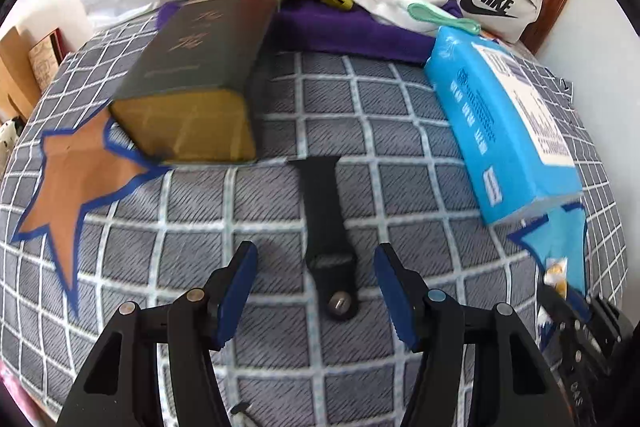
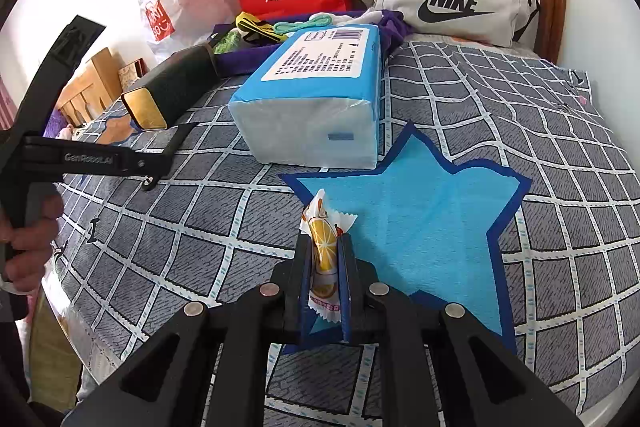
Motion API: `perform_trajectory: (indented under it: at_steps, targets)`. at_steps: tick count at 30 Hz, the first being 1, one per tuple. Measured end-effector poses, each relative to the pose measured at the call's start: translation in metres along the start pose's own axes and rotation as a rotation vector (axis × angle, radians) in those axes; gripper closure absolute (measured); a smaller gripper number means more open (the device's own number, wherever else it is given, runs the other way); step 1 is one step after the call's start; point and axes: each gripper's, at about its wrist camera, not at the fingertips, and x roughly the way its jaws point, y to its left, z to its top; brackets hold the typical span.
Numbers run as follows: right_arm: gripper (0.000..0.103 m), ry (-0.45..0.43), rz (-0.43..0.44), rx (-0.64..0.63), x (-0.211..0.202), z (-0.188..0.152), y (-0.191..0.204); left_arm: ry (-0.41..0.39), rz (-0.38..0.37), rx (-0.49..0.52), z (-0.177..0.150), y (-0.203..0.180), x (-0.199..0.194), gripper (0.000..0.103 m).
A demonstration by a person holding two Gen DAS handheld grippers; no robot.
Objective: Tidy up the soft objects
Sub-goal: 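Hold the sachet in the right gripper while the left gripper grasps the black strap, then carry the sachet and black strap over the purple towel with both grippers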
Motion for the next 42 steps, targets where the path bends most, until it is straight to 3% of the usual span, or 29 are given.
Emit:
perform_trajectory:
  at_steps: [1, 4, 5, 9, 16, 18, 19, 24, 29, 42]
  targets:
    - [0.091, 0.001, -0.001, -0.002, 0.000, 0.000, 0.000, -0.006, -0.001, -0.001, 0.002, -0.003, 0.001, 0.050]
    - [0.091, 0.004, -0.002, -0.001, 0.000, 0.000, 0.000, -0.028, 0.044, 0.031, 0.008, -0.013, 0.006, 0.077]
    - [0.091, 0.004, -0.002, -0.001, 0.000, 0.000, 0.000, -0.035, 0.048, 0.041, 0.008, -0.014, 0.006, 0.082]
    - [0.091, 0.007, 0.001, -0.001, 0.001, 0.000, -0.001, -0.033, 0.013, 0.040, 0.003, -0.011, 0.003, 0.082]
    - [0.090, 0.015, -0.009, 0.001, 0.003, 0.003, 0.001, -0.066, 0.020, 0.099, 0.000, -0.019, 0.004, 0.074]
    - [0.090, 0.017, -0.014, 0.000, 0.003, 0.004, 0.001, -0.088, 0.039, 0.131, -0.001, -0.022, 0.005, 0.083]
    - [0.090, 0.018, -0.018, 0.001, 0.003, 0.004, 0.002, -0.090, 0.041, 0.138, 0.000, -0.022, 0.005, 0.083]
    - [0.092, 0.034, -0.026, 0.007, -0.002, 0.008, 0.005, -0.054, -0.034, 0.099, 0.004, -0.014, 0.000, 0.083]
    - [0.092, 0.020, -0.045, -0.008, -0.014, 0.011, 0.010, -0.083, -0.073, 0.081, -0.001, -0.008, -0.019, 0.083]
    - [0.092, -0.068, -0.078, -0.029, -0.048, 0.042, 0.027, -0.188, -0.080, 0.046, 0.005, 0.007, -0.067, 0.083]
